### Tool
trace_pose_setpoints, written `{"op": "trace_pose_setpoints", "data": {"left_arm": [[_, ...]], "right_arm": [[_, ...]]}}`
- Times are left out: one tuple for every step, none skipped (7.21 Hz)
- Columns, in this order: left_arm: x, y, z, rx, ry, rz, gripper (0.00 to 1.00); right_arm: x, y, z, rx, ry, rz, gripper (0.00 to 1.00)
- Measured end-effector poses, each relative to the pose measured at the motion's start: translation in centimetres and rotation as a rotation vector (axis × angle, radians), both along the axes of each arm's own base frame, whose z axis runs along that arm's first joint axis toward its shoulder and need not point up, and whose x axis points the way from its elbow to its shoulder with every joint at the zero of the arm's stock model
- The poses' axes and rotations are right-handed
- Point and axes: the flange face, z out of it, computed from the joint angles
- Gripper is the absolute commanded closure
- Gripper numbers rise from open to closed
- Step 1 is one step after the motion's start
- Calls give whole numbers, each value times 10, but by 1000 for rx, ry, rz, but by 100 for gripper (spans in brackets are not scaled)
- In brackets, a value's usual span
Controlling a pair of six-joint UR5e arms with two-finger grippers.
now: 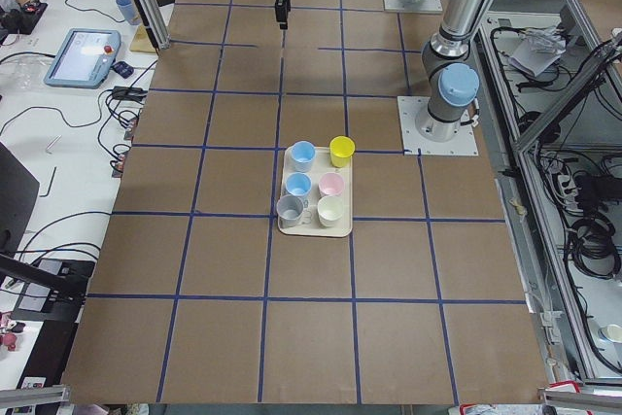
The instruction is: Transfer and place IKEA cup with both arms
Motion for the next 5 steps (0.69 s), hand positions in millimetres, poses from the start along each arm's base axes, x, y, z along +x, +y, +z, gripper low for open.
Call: {"op": "trace_pose_setpoints", "data": {"left_arm": [[-3, 16, 11, -23, -29, -3, 0], [8, 23, 12, -33, -46, 2, 0], [19, 22, 5, -53, -41, 11, 0], [25, 17, 0, -95, -26, 8, 0], [30, 11, -2, -115, -17, 9, 0]], "right_arm": [[1, 1, 1, 0, -6, 3, 0], [1, 2, 1, 0, -8, 4, 0], [1, 2, 0, 1, -8, 3, 0], [0, 2, 0, 2, -9, 2, 0], [0, 2, -1, 5, -9, 1, 0]]}}
